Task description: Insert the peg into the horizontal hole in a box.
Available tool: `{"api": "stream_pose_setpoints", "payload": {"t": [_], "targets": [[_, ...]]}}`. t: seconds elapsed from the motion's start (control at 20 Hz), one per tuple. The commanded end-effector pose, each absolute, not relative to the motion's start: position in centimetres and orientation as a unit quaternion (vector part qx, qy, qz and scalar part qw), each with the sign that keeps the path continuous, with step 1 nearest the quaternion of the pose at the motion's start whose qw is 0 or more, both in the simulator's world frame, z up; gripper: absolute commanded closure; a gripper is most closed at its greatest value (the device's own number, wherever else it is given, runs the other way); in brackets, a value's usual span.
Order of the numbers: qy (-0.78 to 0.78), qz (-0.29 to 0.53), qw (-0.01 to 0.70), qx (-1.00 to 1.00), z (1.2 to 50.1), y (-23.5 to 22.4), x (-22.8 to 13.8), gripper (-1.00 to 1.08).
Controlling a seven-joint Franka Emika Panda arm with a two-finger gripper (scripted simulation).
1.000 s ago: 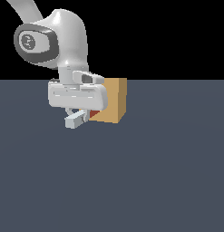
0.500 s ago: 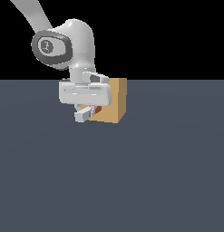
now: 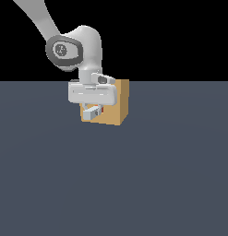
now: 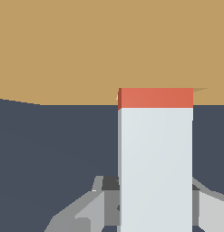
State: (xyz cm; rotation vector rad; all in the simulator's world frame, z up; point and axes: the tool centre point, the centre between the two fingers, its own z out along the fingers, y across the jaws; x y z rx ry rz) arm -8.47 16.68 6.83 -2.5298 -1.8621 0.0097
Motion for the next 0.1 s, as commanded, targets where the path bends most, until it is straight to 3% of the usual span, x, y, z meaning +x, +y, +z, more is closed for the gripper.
{"api": "stream_pose_setpoints", "payload": {"t": [0.0, 0.05], "targets": [[-0.594, -0.001, 0.0, -0.805, 6.91, 17.48, -7.99, 1.08], [-0.594, -0.001, 0.0, -0.805, 6.91, 17.45, -7.97, 1.08]]}}
